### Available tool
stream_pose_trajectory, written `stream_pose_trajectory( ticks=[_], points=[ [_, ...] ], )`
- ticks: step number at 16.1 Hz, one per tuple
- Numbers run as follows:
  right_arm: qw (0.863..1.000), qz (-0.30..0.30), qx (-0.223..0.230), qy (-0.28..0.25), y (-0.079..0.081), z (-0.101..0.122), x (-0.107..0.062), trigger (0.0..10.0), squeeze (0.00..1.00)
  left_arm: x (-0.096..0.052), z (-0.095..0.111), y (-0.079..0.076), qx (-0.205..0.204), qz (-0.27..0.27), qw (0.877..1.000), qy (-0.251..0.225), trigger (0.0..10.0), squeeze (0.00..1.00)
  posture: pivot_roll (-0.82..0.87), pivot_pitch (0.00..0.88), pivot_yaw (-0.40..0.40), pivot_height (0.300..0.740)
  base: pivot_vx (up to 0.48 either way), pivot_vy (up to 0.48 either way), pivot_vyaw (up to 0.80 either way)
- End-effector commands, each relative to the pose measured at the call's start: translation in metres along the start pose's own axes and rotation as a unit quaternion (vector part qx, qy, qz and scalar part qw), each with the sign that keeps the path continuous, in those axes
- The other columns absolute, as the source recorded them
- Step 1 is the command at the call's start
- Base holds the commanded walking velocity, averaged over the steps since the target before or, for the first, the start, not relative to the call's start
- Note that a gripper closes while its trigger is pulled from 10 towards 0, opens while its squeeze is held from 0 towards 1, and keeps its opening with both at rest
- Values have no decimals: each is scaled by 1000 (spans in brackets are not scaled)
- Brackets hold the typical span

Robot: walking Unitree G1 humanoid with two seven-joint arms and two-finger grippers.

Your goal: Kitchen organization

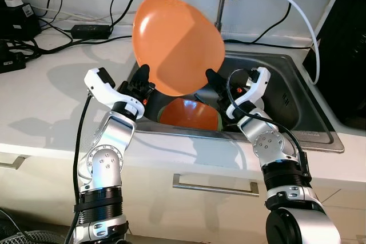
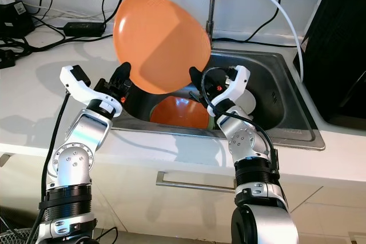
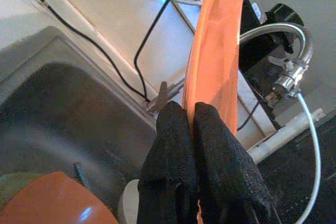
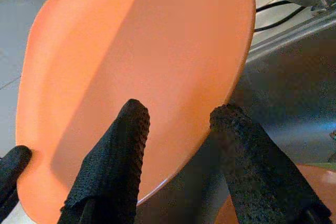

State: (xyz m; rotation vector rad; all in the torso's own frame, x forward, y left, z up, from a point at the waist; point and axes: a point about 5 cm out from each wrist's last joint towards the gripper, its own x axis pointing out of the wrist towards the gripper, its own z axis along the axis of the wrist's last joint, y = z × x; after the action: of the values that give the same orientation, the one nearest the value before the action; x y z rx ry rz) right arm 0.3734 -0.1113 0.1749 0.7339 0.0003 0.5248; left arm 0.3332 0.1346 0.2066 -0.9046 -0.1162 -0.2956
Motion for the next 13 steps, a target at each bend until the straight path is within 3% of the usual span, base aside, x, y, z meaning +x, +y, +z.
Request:
stream_pose_trajectory(
  ticks=[1, 9, 13],
  points=[
    [1000, 1, 8, 4, 1, 0, 3, 10000, 0, 2, 6, -16, 0, -44, 999, -12, 10000, 0, 115, 0, 12, 740, 0, 0, 0],
    [1000, -6, 11, 5, -1, -1, 4, 10000, 0, -1, 3, -21, -2, -64, 998, 5, 10000, 0, 126, 0, 7, 740, 0, 0, 0],
    [999, 0, 34, -18, 2, 6, 7, 10000, 0, -4, -6, -21, 12, -73, 996, 40, 10000, 0, 128, 0, 7, 740, 0, 0, 0]
  ],
)
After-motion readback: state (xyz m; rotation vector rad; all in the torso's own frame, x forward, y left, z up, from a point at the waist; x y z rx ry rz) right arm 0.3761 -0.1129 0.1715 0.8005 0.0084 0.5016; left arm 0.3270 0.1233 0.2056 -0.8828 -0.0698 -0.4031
